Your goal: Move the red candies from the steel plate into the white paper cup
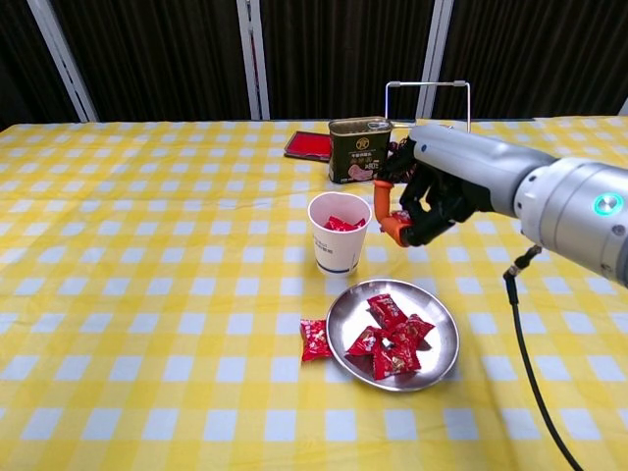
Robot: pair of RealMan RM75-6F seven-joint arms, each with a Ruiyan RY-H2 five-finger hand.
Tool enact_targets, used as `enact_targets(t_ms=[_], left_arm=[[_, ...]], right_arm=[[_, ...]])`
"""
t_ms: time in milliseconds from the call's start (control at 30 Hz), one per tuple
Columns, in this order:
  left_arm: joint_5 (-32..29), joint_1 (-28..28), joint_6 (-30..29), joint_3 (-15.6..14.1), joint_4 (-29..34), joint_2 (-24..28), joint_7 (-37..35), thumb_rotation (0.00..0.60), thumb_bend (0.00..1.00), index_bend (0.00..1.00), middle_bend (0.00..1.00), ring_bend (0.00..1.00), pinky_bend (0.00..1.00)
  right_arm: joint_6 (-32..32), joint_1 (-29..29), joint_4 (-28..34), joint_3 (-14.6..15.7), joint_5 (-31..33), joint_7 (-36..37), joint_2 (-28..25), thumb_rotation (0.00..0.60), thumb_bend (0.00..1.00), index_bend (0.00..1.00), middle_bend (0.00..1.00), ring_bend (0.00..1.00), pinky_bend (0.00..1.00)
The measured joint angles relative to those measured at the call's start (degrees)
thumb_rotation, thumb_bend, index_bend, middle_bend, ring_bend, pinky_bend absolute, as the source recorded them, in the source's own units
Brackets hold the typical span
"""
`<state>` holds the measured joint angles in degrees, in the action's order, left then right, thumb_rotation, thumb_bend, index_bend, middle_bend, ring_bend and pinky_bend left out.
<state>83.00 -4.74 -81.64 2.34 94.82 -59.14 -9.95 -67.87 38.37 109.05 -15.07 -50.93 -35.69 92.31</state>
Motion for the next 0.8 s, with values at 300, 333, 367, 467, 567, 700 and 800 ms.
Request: enact_targets(t_ms=[300, 333, 367, 467, 567, 700, 800], left_arm=[[-0.49, -0.21, 0.75, 0.02, 0.18, 0.25, -0.19, 0.600, 0.04, 0.00, 0.00, 0.00, 0.00], [-0.54, -0.24, 0.86, 0.02, 0.22, 0.29, -0.20, 0.600, 0.04, 0.00, 0.00, 0.00, 0.00], [-0.59, -0.26, 0.98, 0.00, 0.26, 0.32, -0.24, 0.600, 0.04, 0.00, 0.00, 0.00, 0.00], [-0.74, -0.34, 1.21, 0.00, 0.38, 0.45, -0.40, 0.600, 0.04, 0.00, 0.00, 0.00, 0.00], [-0.79, -0.39, 1.41, -0.02, 0.49, 0.58, -0.57, 0.600, 0.04, 0.00, 0.00, 0.00, 0.00], [-0.85, -0.43, 1.57, -0.05, 0.55, 0.70, -0.74, 0.600, 0.04, 0.00, 0.00, 0.00, 0.00], [-0.90, -0.46, 1.66, -0.05, 0.58, 0.75, -0.88, 0.600, 0.04, 0.00, 0.00, 0.00, 0.00]], right_arm=[[2.95, 6.13, -4.47, -4.61, 7.75, -2.46, 1.78, 0.600, 0.52, 0.56, 0.82, 0.96, 1.00], [3.26, 6.62, -5.18, -4.81, 8.32, -2.51, 2.09, 0.600, 0.52, 0.56, 0.82, 0.96, 1.00], [3.65, 7.19, -6.14, -5.03, 9.01, -2.53, 2.54, 0.600, 0.52, 0.56, 0.82, 0.96, 1.00], [4.51, 8.39, -8.47, -5.37, 10.10, -2.46, 3.67, 0.600, 0.52, 0.56, 0.82, 0.96, 1.00], [5.18, 9.65, -10.82, -5.51, 10.96, -2.32, 4.89, 0.600, 0.52, 0.55, 0.82, 0.96, 1.00], [5.62, 11.28, -13.26, -5.45, 11.49, -2.14, 6.49, 0.600, 0.52, 0.44, 0.82, 0.96, 1.00], [5.38, 12.09, -14.16, -5.04, 11.04, -2.10, 7.35, 0.600, 0.47, 0.37, 0.82, 0.96, 1.00]])
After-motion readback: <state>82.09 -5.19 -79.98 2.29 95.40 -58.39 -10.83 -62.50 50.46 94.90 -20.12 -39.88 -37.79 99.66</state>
